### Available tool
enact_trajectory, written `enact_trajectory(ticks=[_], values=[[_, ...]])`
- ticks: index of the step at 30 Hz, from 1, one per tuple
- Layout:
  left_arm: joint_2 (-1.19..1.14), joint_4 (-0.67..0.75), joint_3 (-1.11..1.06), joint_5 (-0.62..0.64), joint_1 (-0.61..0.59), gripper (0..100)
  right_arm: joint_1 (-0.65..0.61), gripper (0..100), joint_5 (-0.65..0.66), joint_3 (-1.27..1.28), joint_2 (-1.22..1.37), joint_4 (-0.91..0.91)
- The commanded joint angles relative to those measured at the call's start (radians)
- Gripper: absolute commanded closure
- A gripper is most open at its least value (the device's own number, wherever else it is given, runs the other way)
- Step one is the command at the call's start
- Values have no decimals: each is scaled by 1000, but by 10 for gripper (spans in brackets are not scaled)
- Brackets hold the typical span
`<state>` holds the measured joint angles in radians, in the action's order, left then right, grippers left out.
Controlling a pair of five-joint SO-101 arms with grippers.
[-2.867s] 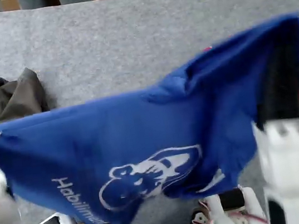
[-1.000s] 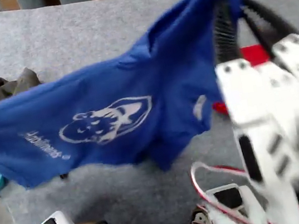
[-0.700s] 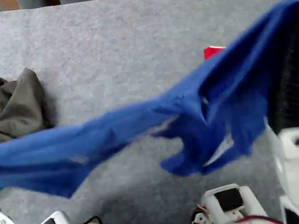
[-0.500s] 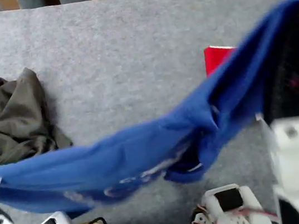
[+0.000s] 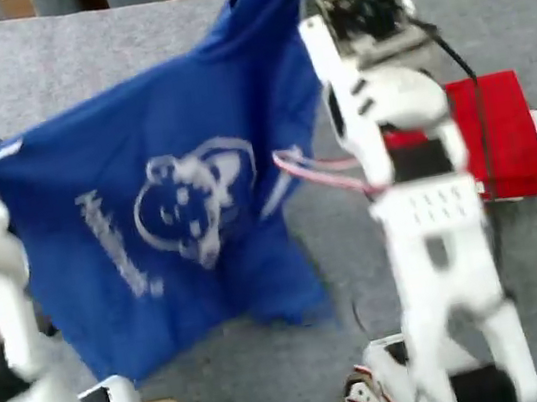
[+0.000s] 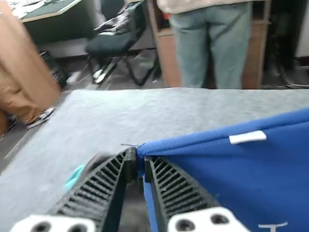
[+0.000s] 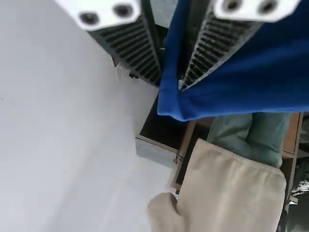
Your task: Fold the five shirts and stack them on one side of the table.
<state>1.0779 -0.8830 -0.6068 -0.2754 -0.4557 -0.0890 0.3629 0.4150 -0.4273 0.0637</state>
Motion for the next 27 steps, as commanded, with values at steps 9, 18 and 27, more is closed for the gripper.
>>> enact_trajectory(ticks=[9,18,27], values=[[-207,-169,653,15,42,971,132,985,-319,-883,429,331],[-209,-525,1205,8,36,971,135,985,-351,-1481,421,956],[-198,-802,1372,8,36,971,133,985,-239,-1828,381,1310]])
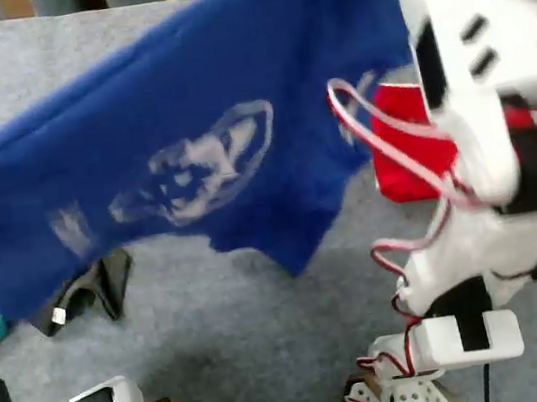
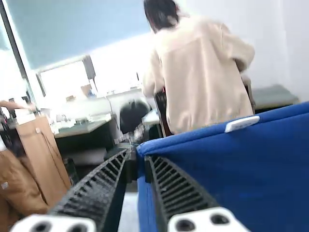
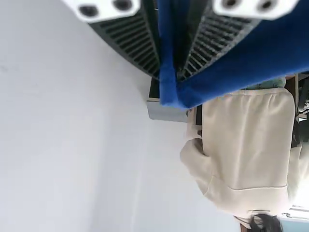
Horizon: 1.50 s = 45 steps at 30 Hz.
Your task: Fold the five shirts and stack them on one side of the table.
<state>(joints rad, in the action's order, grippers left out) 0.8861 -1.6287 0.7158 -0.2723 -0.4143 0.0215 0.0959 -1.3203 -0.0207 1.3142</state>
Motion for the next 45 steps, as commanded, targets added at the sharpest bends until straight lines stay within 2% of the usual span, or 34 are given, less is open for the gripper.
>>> enact_trajectory(ticks=[1,5,9,13,15,18,20,26,32,39,43,45], values=[[-6,-80,74,5,-5,971,23,985,38,-119,-33,68],[-6,-132,174,5,-7,971,15,985,81,-203,-73,69],[8,-132,157,6,-65,971,-15,985,115,-200,-73,75],[57,-130,-56,9,-76,971,-15,985,115,-108,-13,75],[69,-123,-209,11,-44,971,-15,985,115,-42,35,71],[95,-9,-450,11,42,971,-6,985,114,25,117,69],[135,55,-506,6,42,971,2,985,112,12,160,57],[227,175,-414,5,-30,971,8,985,112,-150,173,43],[195,173,-163,6,-139,971,11,985,61,-354,171,101],[149,-2,77,6,-186,971,6,985,52,-321,-7,218],[146,-121,96,6,-183,971,11,985,58,-320,-42,233],[144,-132,68,9,-182,971,11,985,72,-318,-39,227]])
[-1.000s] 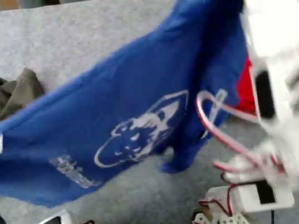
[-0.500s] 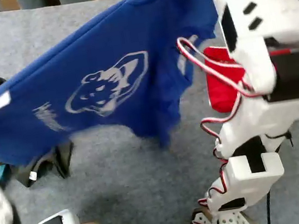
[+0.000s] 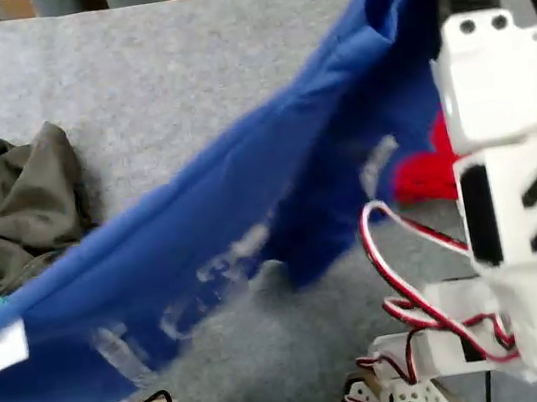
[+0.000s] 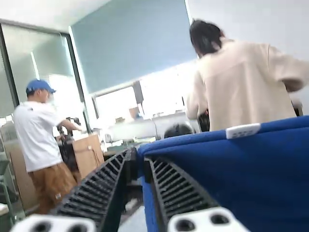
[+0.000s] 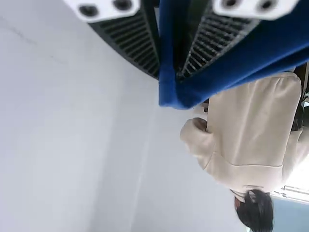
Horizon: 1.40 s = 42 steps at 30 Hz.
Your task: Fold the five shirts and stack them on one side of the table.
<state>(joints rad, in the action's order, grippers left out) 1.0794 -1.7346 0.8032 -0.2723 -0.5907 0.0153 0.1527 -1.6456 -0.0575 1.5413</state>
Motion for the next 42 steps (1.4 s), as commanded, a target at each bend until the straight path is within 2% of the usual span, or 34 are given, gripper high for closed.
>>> enact_trajectory(ticks=[1,6,10,13,18,20,21,25,29,32,35,37,42], values=[[-48,-26,-54,9,-5,971,17,985,23,12,7,-2],[-40,0,-403,9,-4,971,18,985,17,117,136,-60],[-29,216,-799,8,62,971,18,985,21,234,308,-118],[-28,548,-1147,5,128,971,20,985,23,308,476,-241],[-35,1313,-1624,8,176,971,20,985,23,328,779,-580],[-63,1484,-1673,6,176,971,20,985,23,326,877,-743],[-84,1514,-1661,6,176,971,20,985,23,326,912,-810],[-175,1491,-1486,11,166,971,5,985,12,314,974,-965],[-224,1402,-1257,11,173,971,-34,985,8,191,972,-973],[-245,1329,-1127,12,177,971,-46,985,-51,77,972,-971],[-242,1270,-1030,12,174,971,-41,985,-97,-36,947,-895],[-216,1206,-951,11,166,971,-23,985,-133,-24,865,-827],[-117,944,-763,6,166,971,34,985,-219,-12,618,-620]])
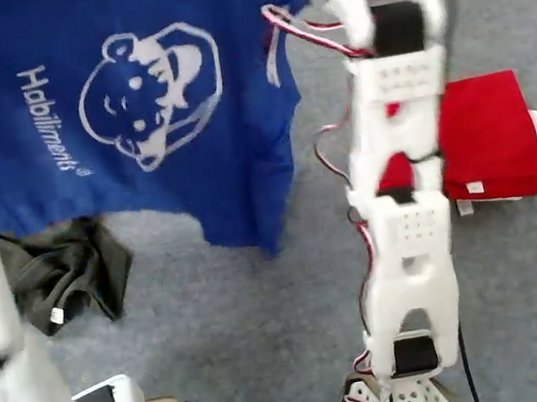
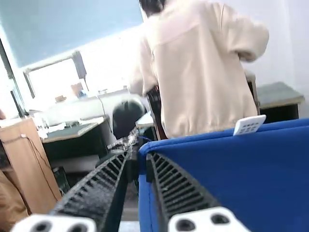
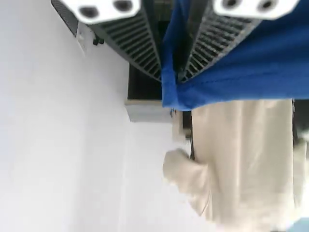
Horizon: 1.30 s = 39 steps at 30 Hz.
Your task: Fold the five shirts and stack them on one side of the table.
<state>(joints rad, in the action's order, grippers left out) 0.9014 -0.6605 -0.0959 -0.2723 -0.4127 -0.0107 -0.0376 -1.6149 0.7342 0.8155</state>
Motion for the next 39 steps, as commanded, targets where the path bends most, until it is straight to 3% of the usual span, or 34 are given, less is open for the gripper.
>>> enact_trajectory(ticks=[1,6,12,19,22,27,32,39], values=[[78,-180,159,5,-12,971,61,984,-28,-51,-214,163],[123,-439,294,5,-12,971,54,984,57,-48,-423,466],[92,-760,619,-72,-12,971,-80,984,236,-41,-693,764],[-34,-1077,949,-103,-12,971,-150,984,339,-39,-966,744],[-43,-1100,963,-74,-12,971,-163,984,339,-4,-1018,694],[41,-1100,748,-21,-4,971,-218,985,339,171,-1015,733],[152,-1062,292,-40,-1,971,-203,985,345,418,-941,735],[382,-634,-423,-117,-12,971,-203,985,345,510,-903,575]])
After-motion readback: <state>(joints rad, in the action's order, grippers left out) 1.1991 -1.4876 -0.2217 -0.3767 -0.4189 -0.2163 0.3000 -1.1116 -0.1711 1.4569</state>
